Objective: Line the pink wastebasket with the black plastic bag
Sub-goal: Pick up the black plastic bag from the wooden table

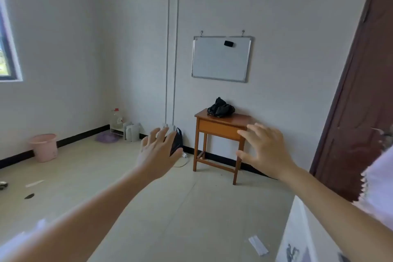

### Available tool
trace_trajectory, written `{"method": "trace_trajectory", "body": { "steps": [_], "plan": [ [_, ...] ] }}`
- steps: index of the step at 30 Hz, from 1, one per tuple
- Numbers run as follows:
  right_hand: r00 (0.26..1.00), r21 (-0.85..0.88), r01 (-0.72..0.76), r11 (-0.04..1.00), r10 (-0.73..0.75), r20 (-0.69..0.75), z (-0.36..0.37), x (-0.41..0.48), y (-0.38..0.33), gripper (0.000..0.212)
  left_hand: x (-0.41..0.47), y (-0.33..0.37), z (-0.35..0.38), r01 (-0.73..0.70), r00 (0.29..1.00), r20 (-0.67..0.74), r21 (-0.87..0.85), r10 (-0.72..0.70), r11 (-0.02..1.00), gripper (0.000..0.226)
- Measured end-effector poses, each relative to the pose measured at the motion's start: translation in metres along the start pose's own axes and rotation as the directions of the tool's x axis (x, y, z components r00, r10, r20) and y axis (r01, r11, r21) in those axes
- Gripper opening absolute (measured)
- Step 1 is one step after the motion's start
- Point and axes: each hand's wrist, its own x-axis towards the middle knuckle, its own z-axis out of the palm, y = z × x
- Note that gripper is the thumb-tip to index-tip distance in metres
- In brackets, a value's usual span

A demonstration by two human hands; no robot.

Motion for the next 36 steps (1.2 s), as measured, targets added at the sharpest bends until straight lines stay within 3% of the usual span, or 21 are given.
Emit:
{"method": "trace_trajectory", "body": {
  "steps": [5, 12, 18, 22, 25, 27, 29, 36],
  "plan": [
    [0.995, 0.059, -0.087, 0.994, 0.089, -0.04, 0.001, 0.018, 0.044, 0.079, 0.045, 0.021, 0.018, -0.049, 0.998, -0.043, -0.002, 0.049, 0.999, 0.052],
    [0.999, 0.047, -0.051, 0.998, 0.051, -0.001, 0.042, 0.058, 0.11, 0.084, 0.128, 0.058, 0.069, -0.103, 0.995, -0.007, 0.042, 0.103, 0.994, 0.054],
    [0.991, 0.064, -0.074, 0.995, 0.066, 0.115, 0.095, 0.11, 0.181, 0.061, 0.219, 0.087, 0.116, -0.071, 0.997, -0.001, 0.007, 0.071, 0.997, 0.053],
    [0.972, 0.104, -0.116, 0.988, 0.092, 0.216, 0.145, 0.134, 0.213, 0.058, 0.256, 0.095, 0.163, -0.03, 0.996, 0.079, -0.018, 0.031, 0.999, 0.051],
    [0.953, 0.101, -0.108, 0.989, 0.074, 0.293, 0.184, 0.146, 0.23, 0.071, 0.28, 0.093, 0.201, -0.03, 0.991, 0.134, 0.021, 0.027, 0.999, 0.052],
    [0.941, 0.099, -0.116, 0.988, 0.078, 0.33, 0.205, 0.16, 0.245, 0.061, 0.303, 0.091, 0.218, -0.021, 0.992, 0.127, 0.01, 0.02, 1.0, 0.052],
    [0.943, 0.086, -0.107, 0.991, 0.073, 0.323, 0.22, 0.178, 0.263, 0.052, 0.327, 0.09, 0.232, -0.009, 0.991, 0.131, -0.01, 0.01, 1.0, 0.052],
    [0.965, 0.008, -0.085, 0.996, 0.08, 0.249, 0.245, 0.263, 0.328, 0.05, 0.464, 0.092, 0.271, -0.05, 0.997, 0.051, -0.02, 0.051, 0.999, 0.05]
  ]
}}
